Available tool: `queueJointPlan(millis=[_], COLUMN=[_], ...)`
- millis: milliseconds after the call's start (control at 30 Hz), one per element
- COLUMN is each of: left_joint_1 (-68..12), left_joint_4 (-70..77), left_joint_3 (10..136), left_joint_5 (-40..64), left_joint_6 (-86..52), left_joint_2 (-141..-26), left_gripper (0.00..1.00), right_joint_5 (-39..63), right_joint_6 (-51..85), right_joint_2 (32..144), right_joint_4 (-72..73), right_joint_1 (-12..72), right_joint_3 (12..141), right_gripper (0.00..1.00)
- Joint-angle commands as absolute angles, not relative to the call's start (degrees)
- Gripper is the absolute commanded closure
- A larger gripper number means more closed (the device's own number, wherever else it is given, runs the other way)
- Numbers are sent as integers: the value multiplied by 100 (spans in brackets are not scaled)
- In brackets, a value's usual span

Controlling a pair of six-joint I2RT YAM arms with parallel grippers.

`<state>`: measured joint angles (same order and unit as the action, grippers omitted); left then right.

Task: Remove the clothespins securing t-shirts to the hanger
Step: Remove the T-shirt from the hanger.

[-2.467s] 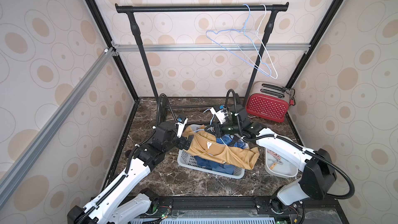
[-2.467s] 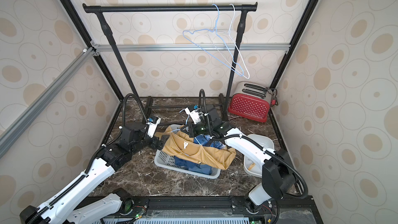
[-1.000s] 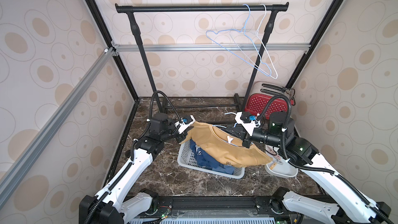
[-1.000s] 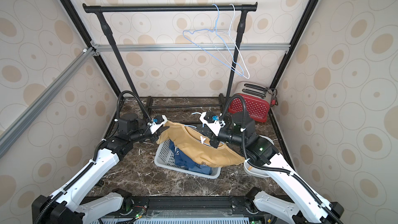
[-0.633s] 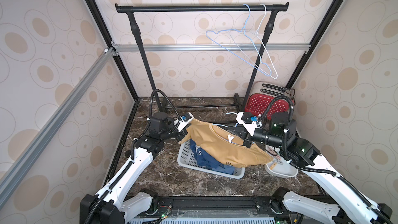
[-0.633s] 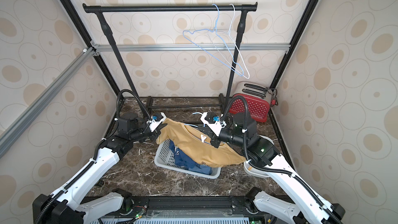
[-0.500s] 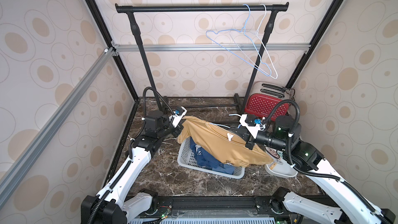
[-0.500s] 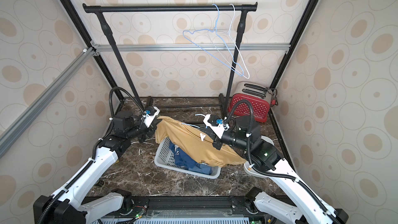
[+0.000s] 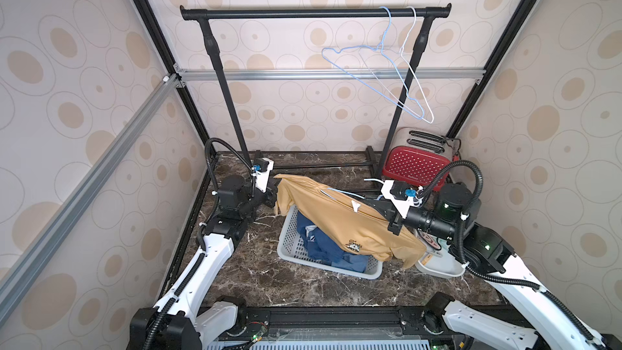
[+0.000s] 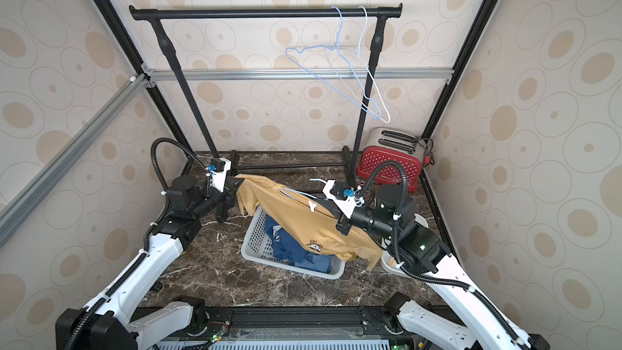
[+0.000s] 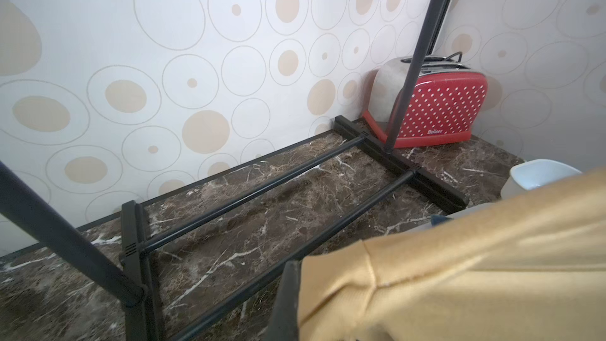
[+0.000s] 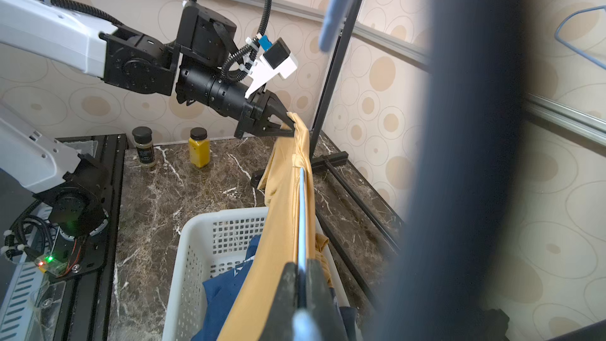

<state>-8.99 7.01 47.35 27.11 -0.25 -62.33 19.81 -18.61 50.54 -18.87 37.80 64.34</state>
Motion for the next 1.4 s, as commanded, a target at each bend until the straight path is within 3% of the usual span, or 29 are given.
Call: queueJointPlan(millis=[0,200,400,567,733,900,1033,1367], left_joint_1=[-771,-773,-729,-579,-493,215,324,325], left_joint_4=[418,92,-262,-624,-1007,-101,-418,-839], left_joint_3=[5433,5742,5696,6200,6569,6454,6748,6954], left_joint_5=[3122,3149,2236,3050,3168,4072,4377,4428], left_joint_6=[-203,-228,-131,-449,-657,-1860,-1782,-1952], left_joint_2=[-6345,-6215,-6225,-6659,-6998,-7219,-7268,-7186], left_gripper=[100,100,100,100,100,100,100,100], right_joint_5=[2081,1962,2065,1968,1837,1802,1744,1017], right_joint_6=[-2127,-2275,-2353,-2589,-2517,-2915,-3239,-3834], right_joint_2=[5272,5457,4932,4797,4297,4273,4489,4908], right_joint_4=[-2217,-2204,-1642,-2160,-1397,-2053,-2752,-2564], right_joint_1=[3761,3762,3762,3762,3761,3757,3792,4803], right_joint_3=[6712,6679,6167,6236,5843,6104,6356,6275], right_gripper=[100,100,100,100,100,100,100,100])
